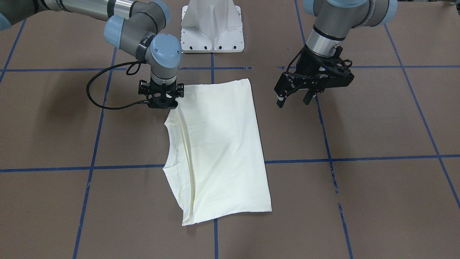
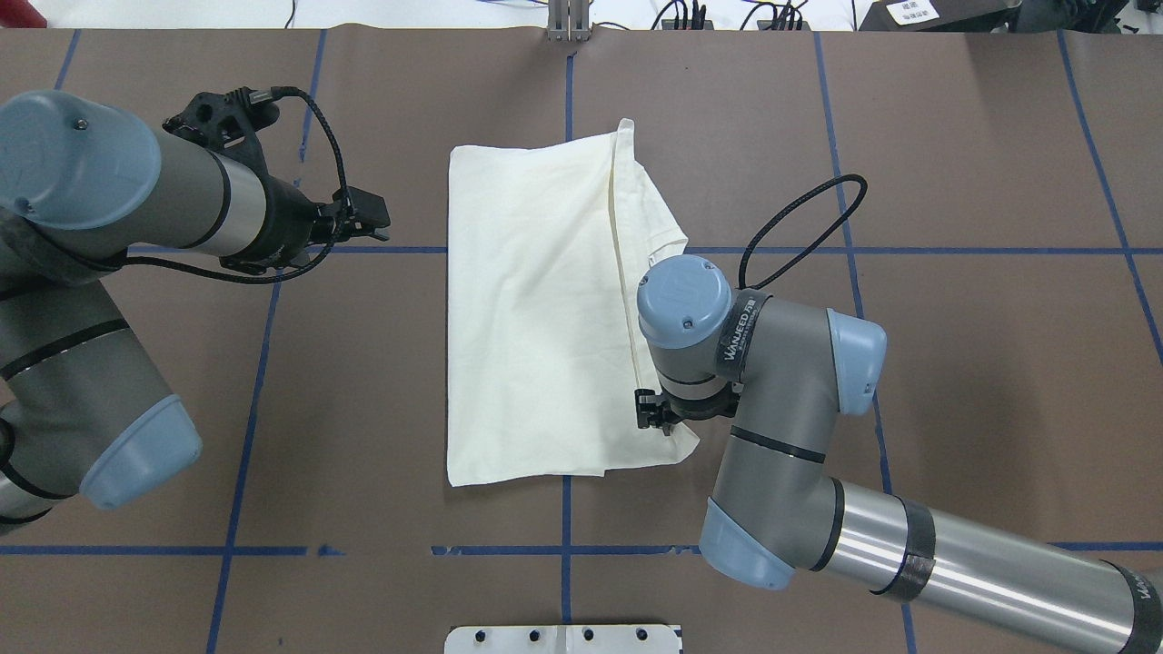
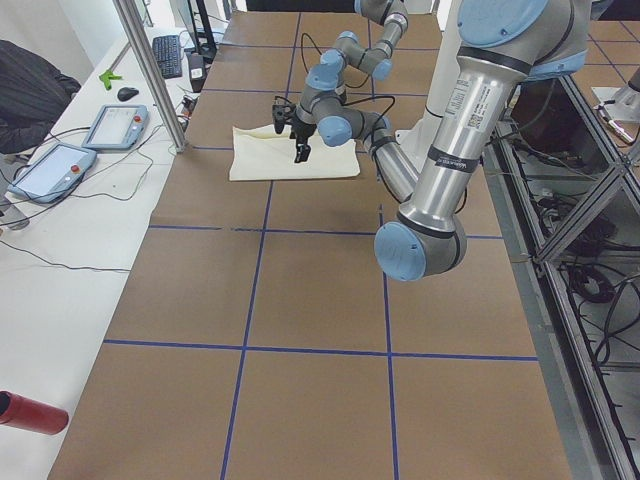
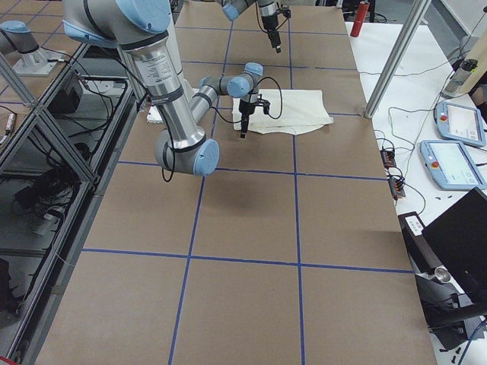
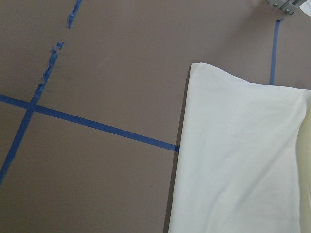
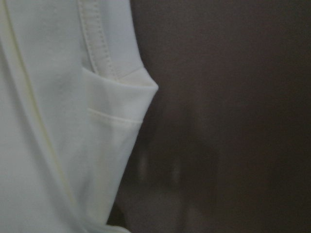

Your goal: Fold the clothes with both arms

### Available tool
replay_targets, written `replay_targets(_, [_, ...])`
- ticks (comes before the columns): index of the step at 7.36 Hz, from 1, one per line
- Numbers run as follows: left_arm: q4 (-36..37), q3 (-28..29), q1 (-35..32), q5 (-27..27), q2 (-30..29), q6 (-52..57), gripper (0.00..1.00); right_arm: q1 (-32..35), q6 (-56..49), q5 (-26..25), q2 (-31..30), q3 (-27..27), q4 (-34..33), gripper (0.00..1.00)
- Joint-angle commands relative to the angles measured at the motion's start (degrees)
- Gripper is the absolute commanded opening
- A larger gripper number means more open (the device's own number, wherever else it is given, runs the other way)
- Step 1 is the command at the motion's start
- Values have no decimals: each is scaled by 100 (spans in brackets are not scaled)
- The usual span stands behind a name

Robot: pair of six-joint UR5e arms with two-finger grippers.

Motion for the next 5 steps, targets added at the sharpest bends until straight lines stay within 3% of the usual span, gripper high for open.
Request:
replay_targets(1, [0, -3, 25, 0, -8, -3, 100, 60, 0, -8, -91, 79, -12, 100])
replay_targets(5, [-26, 5, 165, -35, 9, -56, 100, 333, 8, -25, 57, 649, 276, 100])
